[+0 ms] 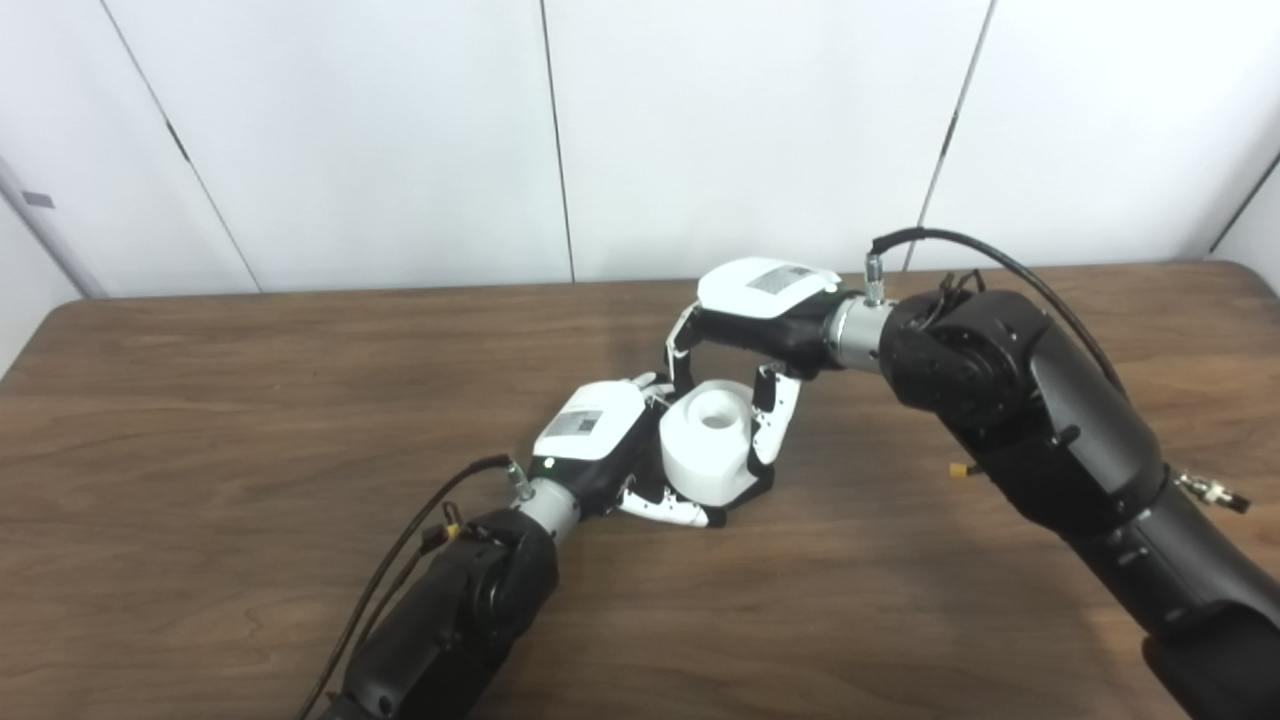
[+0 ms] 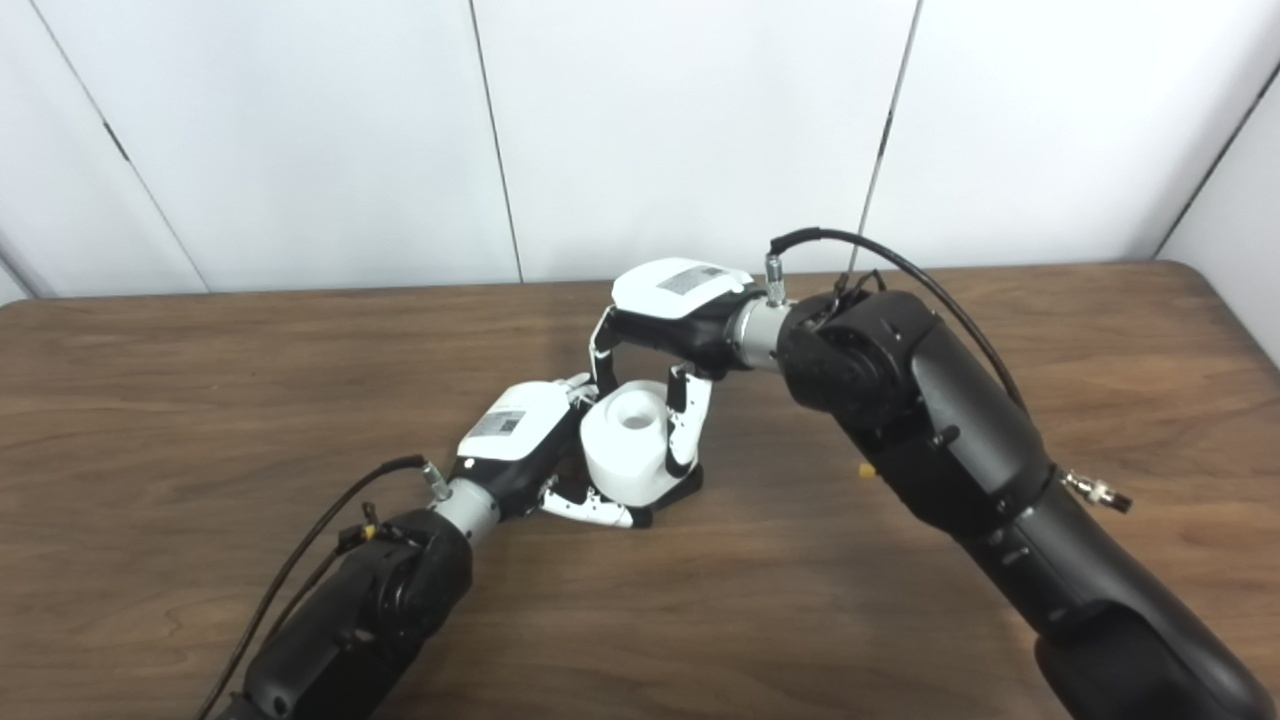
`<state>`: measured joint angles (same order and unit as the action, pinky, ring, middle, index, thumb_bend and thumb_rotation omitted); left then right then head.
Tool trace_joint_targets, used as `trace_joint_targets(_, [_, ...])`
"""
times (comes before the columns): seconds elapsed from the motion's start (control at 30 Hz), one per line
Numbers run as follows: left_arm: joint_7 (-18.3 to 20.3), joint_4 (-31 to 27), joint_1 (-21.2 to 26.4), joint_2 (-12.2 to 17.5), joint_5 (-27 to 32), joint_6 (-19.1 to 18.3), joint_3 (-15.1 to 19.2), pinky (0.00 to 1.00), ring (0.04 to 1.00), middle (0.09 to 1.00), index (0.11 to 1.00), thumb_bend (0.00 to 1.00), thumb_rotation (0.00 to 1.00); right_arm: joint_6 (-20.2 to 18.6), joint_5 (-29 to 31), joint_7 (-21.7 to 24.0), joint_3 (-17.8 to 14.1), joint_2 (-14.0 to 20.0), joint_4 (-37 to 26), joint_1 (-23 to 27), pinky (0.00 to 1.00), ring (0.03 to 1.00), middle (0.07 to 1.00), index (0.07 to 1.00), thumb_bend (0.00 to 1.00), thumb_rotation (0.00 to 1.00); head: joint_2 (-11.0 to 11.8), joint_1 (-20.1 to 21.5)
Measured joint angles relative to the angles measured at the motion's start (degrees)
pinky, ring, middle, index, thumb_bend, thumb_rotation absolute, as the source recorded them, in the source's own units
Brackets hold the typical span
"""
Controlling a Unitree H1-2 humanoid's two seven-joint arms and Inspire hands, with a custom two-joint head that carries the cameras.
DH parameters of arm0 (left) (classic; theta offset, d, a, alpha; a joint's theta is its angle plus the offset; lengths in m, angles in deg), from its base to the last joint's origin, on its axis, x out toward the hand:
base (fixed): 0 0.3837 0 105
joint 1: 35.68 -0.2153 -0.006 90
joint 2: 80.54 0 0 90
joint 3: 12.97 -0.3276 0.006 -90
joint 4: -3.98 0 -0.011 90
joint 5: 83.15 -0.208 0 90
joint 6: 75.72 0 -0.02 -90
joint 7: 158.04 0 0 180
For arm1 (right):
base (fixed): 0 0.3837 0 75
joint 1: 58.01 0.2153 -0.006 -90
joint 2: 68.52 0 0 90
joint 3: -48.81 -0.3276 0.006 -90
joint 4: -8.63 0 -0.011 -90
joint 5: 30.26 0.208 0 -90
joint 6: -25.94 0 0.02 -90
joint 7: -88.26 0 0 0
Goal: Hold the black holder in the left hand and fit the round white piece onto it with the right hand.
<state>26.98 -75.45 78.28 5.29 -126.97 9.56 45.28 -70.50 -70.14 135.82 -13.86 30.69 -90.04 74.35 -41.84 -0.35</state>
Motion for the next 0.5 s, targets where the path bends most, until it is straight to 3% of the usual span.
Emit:
trace_joint_targets(0.3, [0.0,0.0,0.0,0.0,0.0,-0.1,0.0,0.95,0.953,0.877,0.482,0.52,0.06,0.1,0.0,-0.5,0.1,0.4,0.0,-0.2,0.84,0.847,0.795,0.491,0.52,0.15,-0.2,0.0])
trace_joint_targets(0.37, [0.0,0.0,0.0,0.0,0.0,-0.1,0.0,0.94,0.948,0.877,0.481,0.52,0.06,-0.3,-0.1,-0.3,0.1,0.4,-0.1,-0.2,0.83,0.879,0.865,0.775,0.80,0.19,-0.2,0.0])
trace_joint_targets(0.5, [0.0,0.0,0.1,0.0,0.0,0.0,0.0,0.93,0.937,0.874,0.481,0.52,0.06,-2.3,0.0,2.7,0.8,0.7,-0.6,-0.7,0.84,0.918,0.935,0.955,0.88,0.18,-0.1,0.2])
